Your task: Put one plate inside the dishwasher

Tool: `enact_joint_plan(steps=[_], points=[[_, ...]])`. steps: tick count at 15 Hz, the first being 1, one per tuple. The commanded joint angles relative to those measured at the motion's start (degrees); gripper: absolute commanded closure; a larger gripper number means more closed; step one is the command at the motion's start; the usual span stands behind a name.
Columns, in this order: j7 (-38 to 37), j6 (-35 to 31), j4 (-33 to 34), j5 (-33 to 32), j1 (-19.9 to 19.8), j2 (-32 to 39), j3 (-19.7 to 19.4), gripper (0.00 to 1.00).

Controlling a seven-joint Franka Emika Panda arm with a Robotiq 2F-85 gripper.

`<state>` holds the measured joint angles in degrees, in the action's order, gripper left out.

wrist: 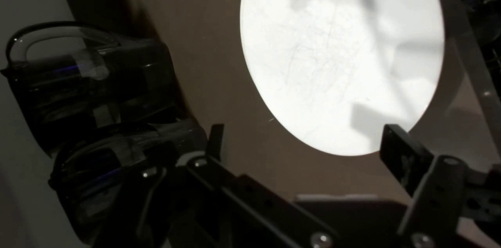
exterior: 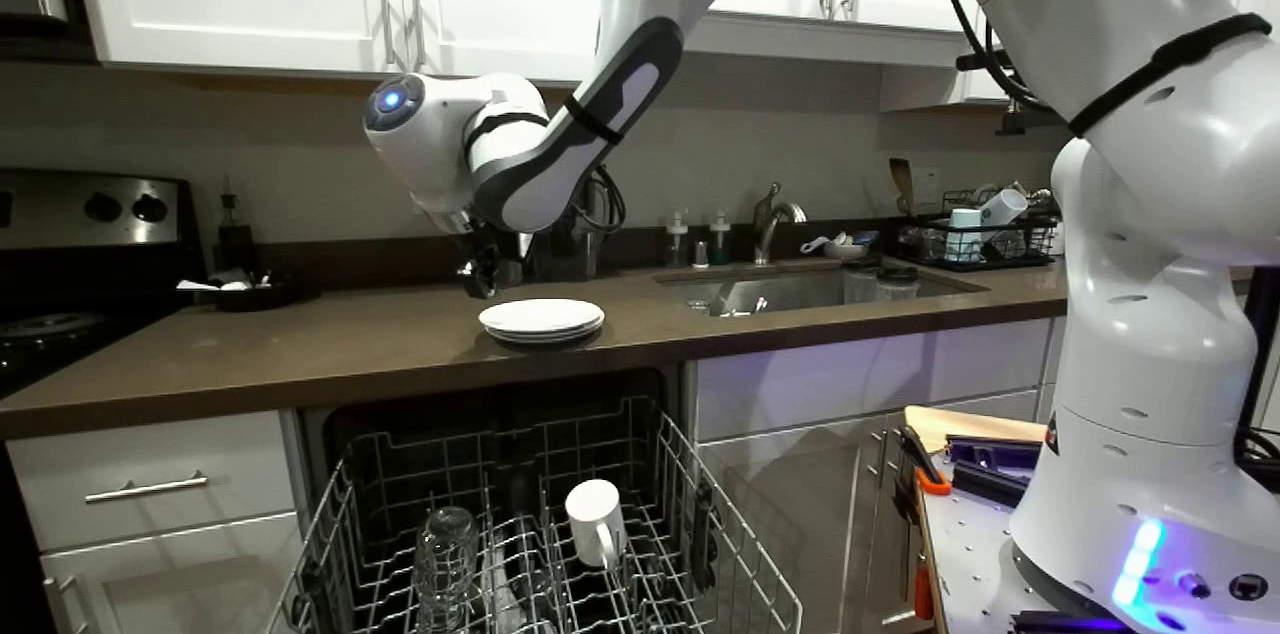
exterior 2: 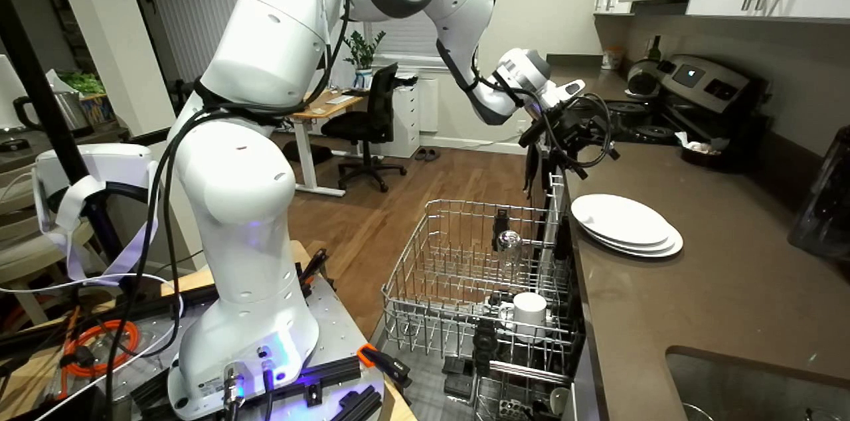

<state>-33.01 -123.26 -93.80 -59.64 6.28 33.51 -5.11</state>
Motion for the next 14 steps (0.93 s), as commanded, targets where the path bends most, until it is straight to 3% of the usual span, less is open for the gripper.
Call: enact_joint_plan(steps=[1,8,14], points=[[3.72,3.63,4.45,4.02,-0.45,3.32,1.16,0.0],[7.48,6.32,11.19,8.87,0.08,8.87,1.03,0.0],[9.95,13.4,17.21,12.5,0.88,12.61,0.41,0.0]])
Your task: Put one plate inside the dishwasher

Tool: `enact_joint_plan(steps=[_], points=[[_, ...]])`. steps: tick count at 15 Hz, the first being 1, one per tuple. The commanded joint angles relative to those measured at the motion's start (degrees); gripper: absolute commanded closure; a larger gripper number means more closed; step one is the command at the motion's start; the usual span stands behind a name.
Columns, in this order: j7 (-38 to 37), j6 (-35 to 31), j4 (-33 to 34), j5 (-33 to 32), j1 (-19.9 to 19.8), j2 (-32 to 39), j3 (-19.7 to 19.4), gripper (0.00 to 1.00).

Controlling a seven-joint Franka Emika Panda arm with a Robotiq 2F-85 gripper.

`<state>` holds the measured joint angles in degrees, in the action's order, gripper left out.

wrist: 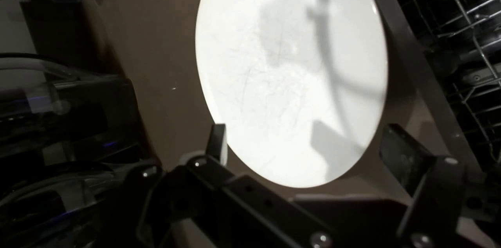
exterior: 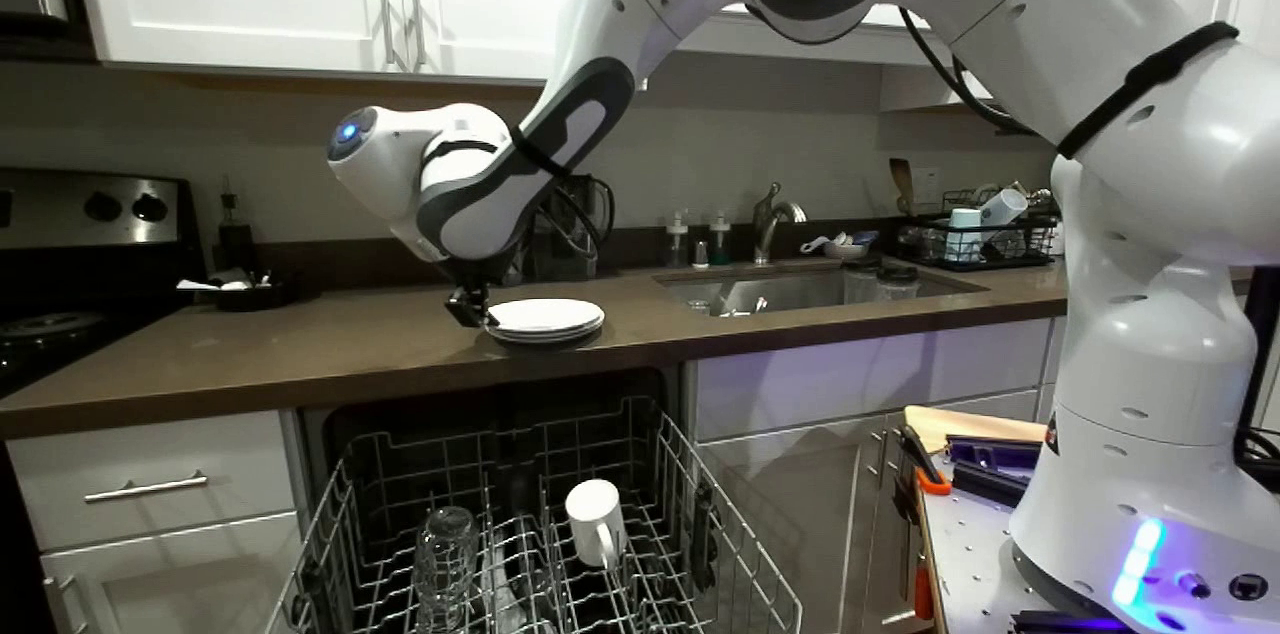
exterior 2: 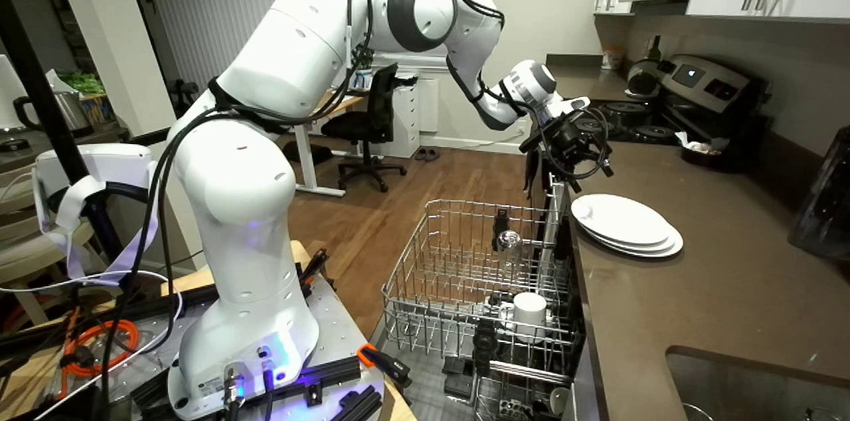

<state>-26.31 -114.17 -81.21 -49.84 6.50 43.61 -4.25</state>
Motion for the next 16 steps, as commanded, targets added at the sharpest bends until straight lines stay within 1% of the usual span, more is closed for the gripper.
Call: enact_joint_plan(steps=[1,7,16], points=[[3.49,4.94,5.21,2.95,0.7,2.9,-0.49,0.0],[4.51,4.55,7.36,4.68,0.36,4.17,-0.37,0.0],[4.24,4.55,6.97,4.61,0.58,5.29,-1.17,0.0]])
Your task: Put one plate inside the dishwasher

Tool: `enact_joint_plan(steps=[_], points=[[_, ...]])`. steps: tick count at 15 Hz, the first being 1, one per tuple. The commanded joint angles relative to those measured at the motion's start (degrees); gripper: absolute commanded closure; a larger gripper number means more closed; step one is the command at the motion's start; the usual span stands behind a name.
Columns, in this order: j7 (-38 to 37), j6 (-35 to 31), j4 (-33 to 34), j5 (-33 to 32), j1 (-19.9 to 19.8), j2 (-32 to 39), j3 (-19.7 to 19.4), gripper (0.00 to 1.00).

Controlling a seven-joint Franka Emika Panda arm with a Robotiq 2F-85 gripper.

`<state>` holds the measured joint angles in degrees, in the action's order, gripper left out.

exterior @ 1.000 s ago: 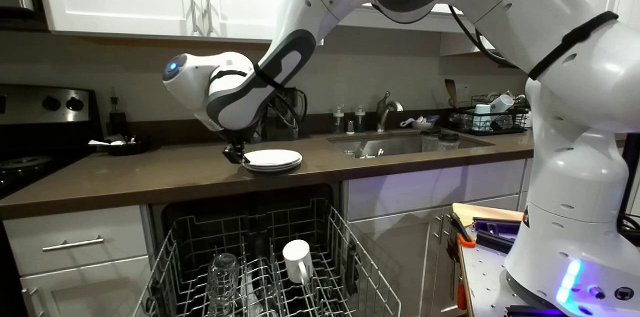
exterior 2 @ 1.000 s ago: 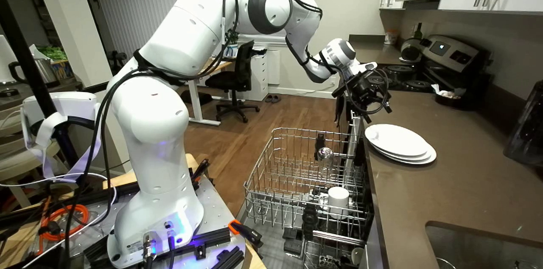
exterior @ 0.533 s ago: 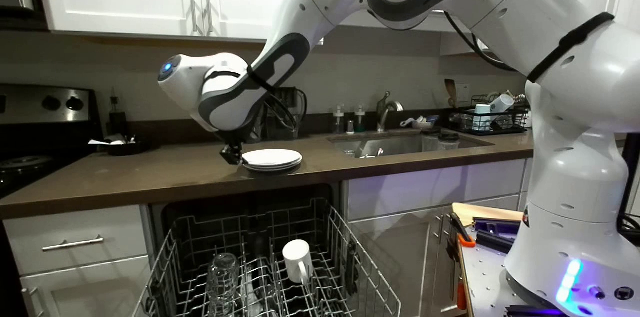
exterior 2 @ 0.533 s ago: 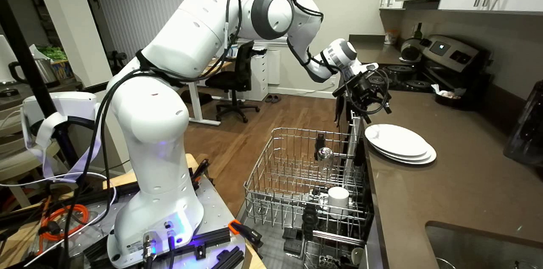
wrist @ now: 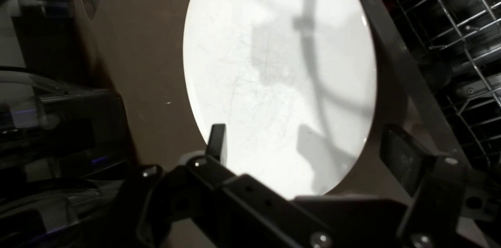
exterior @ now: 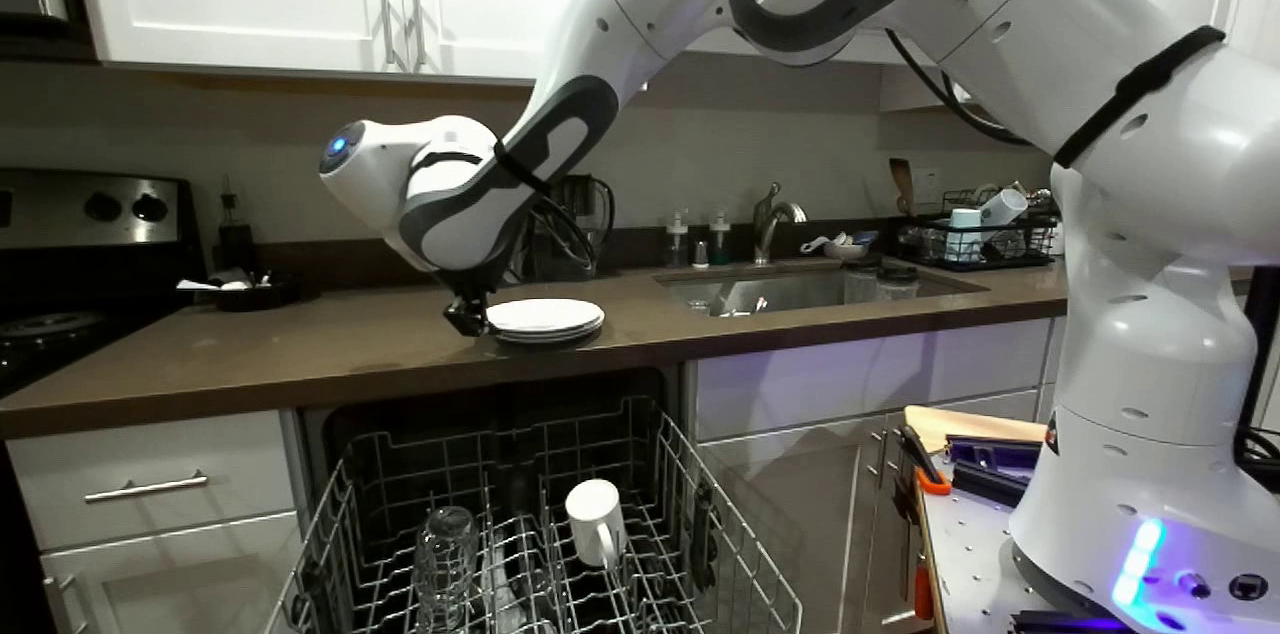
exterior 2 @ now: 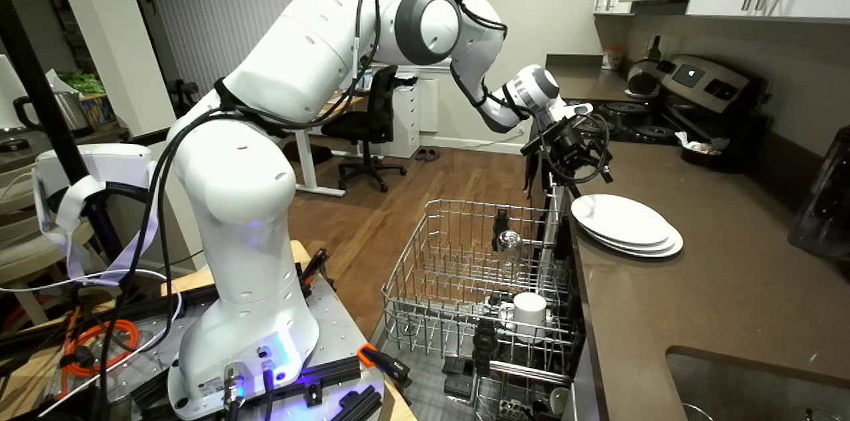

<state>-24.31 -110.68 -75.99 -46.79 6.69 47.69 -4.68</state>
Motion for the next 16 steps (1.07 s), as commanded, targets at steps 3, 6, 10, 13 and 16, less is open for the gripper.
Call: enact_joint_plan(steps=[3,6,10,13,16], points=[[2.17,1.2,1.53,1.28,0.51,1.55,-1.07,0.0],[2.12,1.28,1.46,1.17,0.58,1.61,-1.32,0.33],[2.23,1.44,1.52,1.04,0.8,1.71,-1.43,0.5],[2.27,1.46,1.47,1.01,0.97,1.69,-1.43,0.29],[2.33,1.24,1.47,0.92,1.01,1.67,-1.4,0.55]])
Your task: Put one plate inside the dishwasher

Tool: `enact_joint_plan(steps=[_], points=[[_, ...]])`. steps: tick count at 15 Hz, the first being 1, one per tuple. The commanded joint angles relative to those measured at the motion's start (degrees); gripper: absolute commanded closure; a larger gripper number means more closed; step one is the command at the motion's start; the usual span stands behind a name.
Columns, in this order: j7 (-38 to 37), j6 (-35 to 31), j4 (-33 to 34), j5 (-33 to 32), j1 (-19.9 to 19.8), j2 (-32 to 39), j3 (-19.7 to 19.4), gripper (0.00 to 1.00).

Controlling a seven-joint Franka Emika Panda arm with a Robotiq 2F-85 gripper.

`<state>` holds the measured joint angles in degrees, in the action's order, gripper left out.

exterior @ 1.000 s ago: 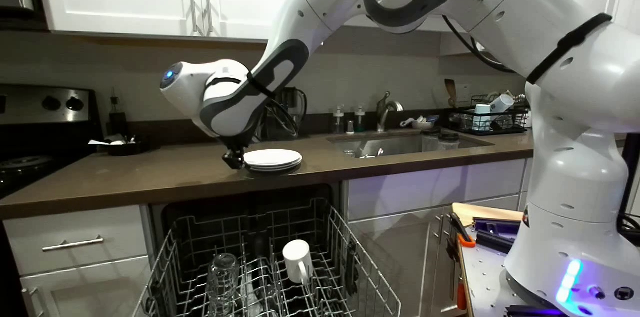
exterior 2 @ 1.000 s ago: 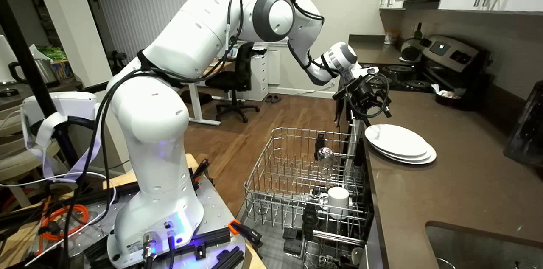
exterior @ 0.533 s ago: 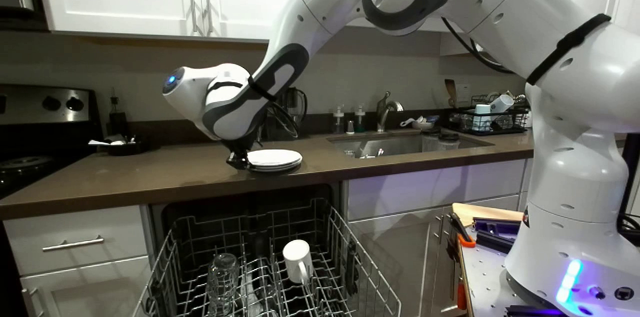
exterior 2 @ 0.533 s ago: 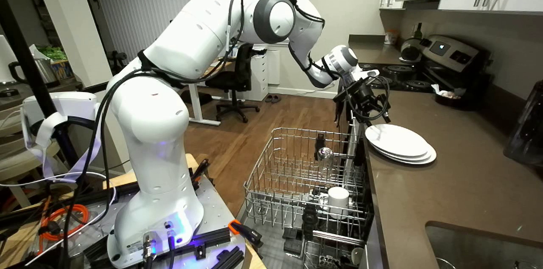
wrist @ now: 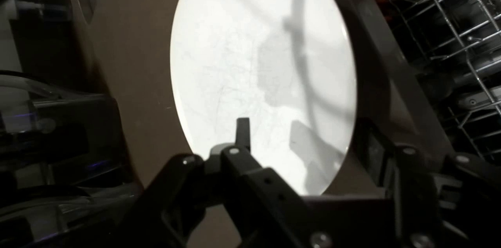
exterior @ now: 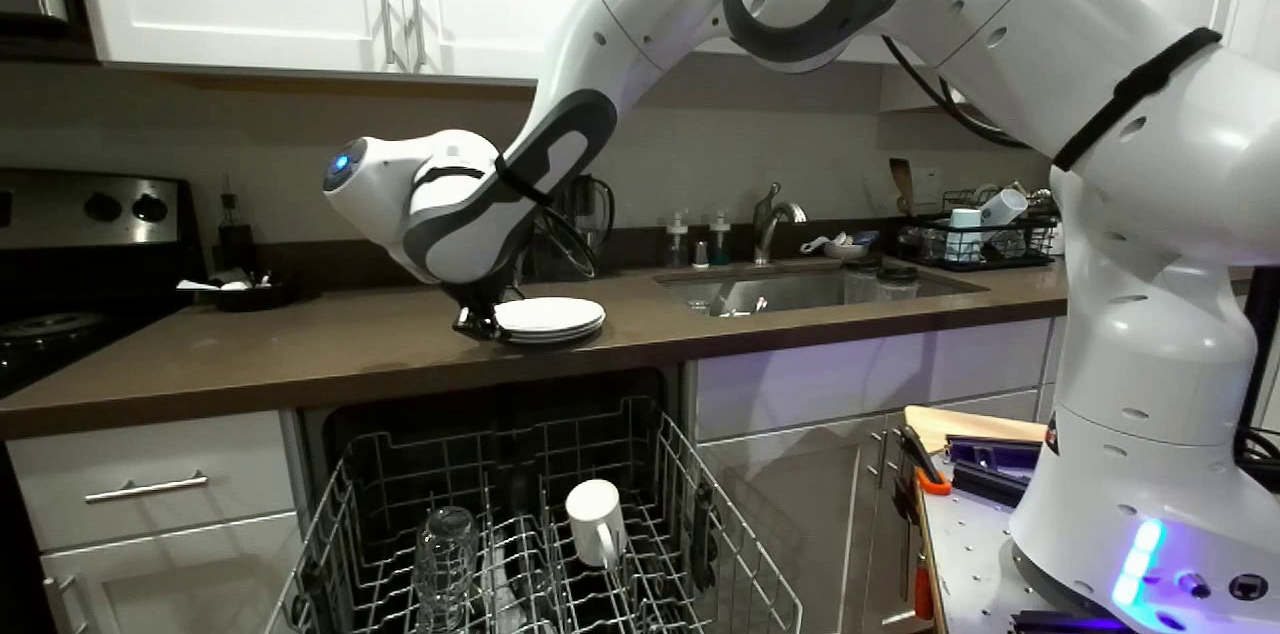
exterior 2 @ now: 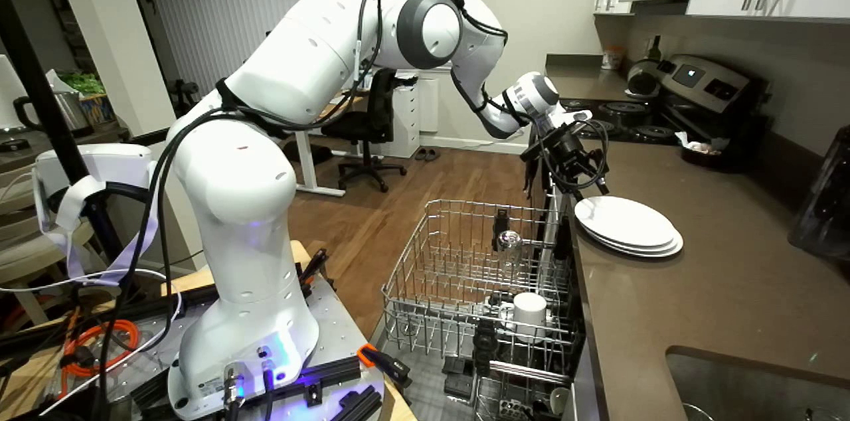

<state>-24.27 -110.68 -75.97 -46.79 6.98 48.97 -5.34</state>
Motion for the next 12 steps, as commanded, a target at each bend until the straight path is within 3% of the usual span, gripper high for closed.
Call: enact_joint_plan(steps=[1,7,12], points=[[2.3,1.26,1.47,0.87,0.77,0.38,-0.75,0.58],[2.43,1.32,1.45,0.69,1.14,0.3,-0.76,0.97],[2.23,2.58,2.1,-0.02,2.06,0.68,-1.34,0.98]])
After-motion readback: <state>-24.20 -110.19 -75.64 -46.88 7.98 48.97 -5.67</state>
